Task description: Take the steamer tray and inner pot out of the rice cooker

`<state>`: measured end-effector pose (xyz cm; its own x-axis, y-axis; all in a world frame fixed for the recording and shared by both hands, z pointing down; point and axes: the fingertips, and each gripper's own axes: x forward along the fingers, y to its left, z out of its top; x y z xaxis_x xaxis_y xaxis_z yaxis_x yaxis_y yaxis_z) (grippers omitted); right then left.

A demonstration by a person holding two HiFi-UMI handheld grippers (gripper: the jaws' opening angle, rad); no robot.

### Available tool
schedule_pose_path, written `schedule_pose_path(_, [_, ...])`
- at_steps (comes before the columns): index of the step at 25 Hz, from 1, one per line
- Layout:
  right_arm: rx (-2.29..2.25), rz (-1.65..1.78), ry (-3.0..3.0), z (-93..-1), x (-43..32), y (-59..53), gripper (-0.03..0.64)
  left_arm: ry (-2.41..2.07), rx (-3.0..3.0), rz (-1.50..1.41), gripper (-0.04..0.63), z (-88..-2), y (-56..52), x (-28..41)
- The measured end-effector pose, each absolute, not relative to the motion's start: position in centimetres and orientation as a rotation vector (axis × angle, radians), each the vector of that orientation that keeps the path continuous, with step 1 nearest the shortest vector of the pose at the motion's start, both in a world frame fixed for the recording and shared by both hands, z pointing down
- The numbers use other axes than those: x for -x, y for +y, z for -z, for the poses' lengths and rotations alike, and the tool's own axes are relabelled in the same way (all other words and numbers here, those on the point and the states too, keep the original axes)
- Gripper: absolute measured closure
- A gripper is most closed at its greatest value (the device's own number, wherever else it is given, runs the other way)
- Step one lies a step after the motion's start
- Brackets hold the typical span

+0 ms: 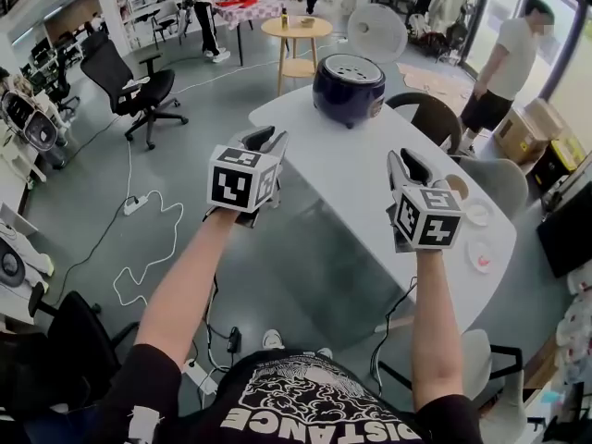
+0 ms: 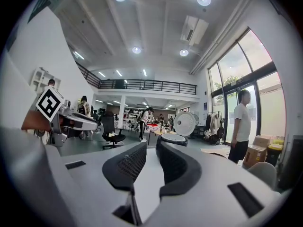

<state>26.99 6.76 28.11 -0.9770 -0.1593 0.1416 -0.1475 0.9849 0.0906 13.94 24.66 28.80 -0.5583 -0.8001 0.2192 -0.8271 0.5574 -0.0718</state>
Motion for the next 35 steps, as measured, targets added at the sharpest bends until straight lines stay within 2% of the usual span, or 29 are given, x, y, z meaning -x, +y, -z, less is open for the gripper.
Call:
schedule_pose_path(9, [-0.229,0.102,-2.972,-28.6,-26.7,7.6,0.453,-2.633,-1.39,-0.252,0.383,-29.0,25.3,-13.5])
schedule_pose_path(18, [-0.264,0.08,-2.953,-29.0,-24.9,8.7,0.382,-2.63,-1.413,-0.242,0.314,-29.1,26.7,-11.3])
schedule_pose_path(25, [-0.311,0.057,-2.946,-29.8,-22.3,10.1,0.323,-2.616,-1.438,-0.243,0.284,-29.8,28.4,-8.2])
schedule_pose_path(35, [-0.329,0.073,-2.918,-30.5,-17.7,11.8,0.311,-2.591,-1.467,-0.251,0.282,-30.7,30.0,-3.5])
